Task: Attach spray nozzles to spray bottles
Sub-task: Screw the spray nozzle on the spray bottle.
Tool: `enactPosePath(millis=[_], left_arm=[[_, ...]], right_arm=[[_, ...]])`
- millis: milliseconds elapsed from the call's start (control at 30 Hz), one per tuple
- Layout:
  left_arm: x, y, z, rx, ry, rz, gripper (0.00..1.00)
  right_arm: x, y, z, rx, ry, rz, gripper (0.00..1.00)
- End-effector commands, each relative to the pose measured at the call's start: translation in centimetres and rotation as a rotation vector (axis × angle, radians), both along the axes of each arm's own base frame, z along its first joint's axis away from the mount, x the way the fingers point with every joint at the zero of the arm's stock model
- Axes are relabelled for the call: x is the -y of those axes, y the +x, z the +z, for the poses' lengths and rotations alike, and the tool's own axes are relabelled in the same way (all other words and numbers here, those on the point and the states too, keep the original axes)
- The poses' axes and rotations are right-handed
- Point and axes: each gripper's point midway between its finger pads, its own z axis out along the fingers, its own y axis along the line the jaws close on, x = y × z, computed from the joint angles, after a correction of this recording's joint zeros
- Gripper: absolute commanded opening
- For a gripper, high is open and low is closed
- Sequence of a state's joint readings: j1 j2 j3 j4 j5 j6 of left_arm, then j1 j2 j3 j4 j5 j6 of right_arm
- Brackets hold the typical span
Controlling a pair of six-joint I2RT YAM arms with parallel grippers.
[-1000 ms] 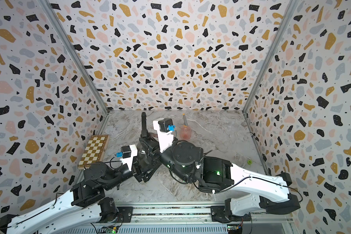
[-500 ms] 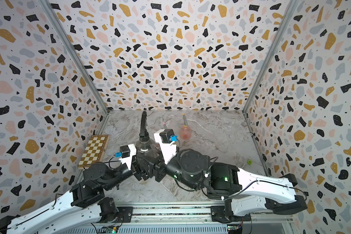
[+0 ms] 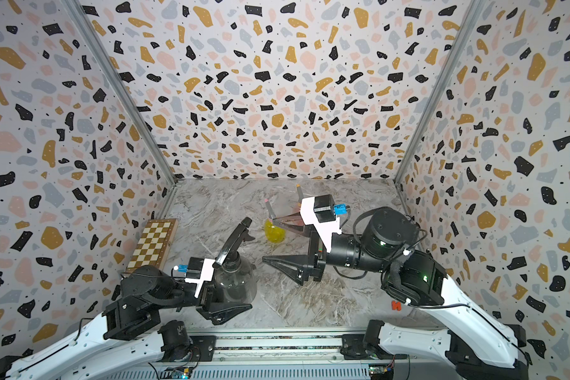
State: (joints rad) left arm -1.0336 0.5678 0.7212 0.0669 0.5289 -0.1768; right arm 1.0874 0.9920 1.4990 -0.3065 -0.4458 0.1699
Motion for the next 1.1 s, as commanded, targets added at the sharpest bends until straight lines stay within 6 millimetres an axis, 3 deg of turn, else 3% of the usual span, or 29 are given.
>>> enactPosePath(millis=[0, 167, 533, 700, 867, 1067], left_arm=[[-0.6, -2.5, 2.0, 0.025, -0.042, -0.134, 0.0], [-0.3, -0.9, 1.5, 0.003, -0.015, -0.043, 0.0], [-0.9, 4.1, 1.0, -0.03, -0.007, 0.247, 0.0], [-0.6, 4.9, 1.0, -0.045, -0.005, 0.276, 0.0], [-0.5, 4.5, 1.3, -0.025, -0.013, 0.25, 0.0], [-0.3, 3.3, 1.1, 0.01, -0.004, 0.187, 0.0]], right_arm=[[-0.3, -2.9, 0.7, 0.058, 0.003, 0.194, 0.82], [-1.1, -3.9, 0.9, 0.051, -0.013, 0.274, 0.74], [-2.0, -7.3, -0.1, 0.041, -0.05, 0.219, 0.68], [-3.1, -8.8, -0.8, 0.022, -0.065, 0.235, 0.65], [-2.9, -9.5, -1.3, 0.023, -0.069, 0.245, 0.65], [-0.3, -8.8, -0.8, 0.033, -0.007, 0.195, 0.67]])
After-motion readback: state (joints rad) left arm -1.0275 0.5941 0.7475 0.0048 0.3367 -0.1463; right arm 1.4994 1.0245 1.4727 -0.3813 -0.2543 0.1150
